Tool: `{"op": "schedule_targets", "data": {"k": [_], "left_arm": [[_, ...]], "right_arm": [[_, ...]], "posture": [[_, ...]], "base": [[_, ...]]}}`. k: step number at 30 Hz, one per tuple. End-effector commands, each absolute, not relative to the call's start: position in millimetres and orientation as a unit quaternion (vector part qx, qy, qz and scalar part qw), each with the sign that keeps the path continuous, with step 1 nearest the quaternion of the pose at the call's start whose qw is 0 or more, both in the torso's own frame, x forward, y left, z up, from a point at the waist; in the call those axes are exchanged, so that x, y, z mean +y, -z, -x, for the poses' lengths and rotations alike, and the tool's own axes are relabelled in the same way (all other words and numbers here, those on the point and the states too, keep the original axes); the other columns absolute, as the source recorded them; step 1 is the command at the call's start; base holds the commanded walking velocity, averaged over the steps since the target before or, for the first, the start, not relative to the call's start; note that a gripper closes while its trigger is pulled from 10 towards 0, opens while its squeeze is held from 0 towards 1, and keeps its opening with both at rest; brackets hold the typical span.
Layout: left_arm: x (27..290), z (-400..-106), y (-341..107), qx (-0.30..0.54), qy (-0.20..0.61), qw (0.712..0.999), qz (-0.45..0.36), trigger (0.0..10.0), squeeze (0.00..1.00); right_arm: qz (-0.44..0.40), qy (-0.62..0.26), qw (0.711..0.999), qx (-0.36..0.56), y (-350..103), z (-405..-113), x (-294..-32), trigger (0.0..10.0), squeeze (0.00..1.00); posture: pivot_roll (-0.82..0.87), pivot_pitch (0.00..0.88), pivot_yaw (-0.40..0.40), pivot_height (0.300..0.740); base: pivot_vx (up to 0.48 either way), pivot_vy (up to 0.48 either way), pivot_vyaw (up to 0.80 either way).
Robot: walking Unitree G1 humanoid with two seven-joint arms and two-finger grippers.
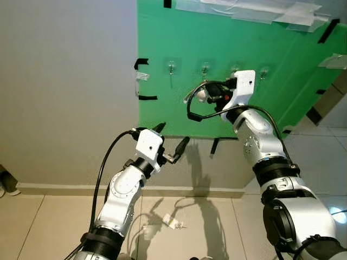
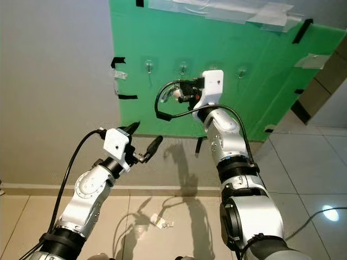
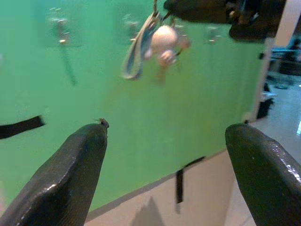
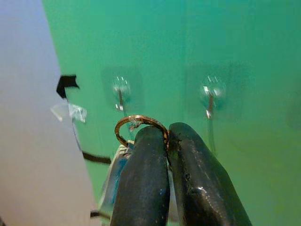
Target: Hang keys on a hook
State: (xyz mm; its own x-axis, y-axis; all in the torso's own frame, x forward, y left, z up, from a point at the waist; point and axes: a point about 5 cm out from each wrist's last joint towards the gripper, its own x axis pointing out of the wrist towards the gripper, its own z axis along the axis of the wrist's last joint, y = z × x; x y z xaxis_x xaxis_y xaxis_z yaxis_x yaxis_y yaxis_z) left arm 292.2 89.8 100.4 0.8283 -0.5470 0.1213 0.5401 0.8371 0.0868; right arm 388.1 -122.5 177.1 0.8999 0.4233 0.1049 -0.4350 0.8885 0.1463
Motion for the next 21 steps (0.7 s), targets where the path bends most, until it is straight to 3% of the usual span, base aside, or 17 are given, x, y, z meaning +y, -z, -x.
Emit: {"op": "schedule_targets", "data": {"k": [1,21], "left_arm": [[87.8,-291.9,-103.2,-0.075,0.28,0.957,-0.013,10.0,0.0],[96.0,-274.4,-107.3,-0.071,0.274,0.959,-0.014,10.0,0.0]], "right_arm": [[-0.074,-0.22,0.971,-0.051,-186.0,-390.3,-123.2,10.0,0.0],[-0.08,-0.163,0.981,-0.067,-197.3,-404.7,-127.8,10.0,0.0]], "posture": [[0.05,0.0,-0.066,0.74],[0.11,0.0,-0.065,0.74]], "base": [[0.0,0.0,0.0],[0.0,0.0,0.0]]}}
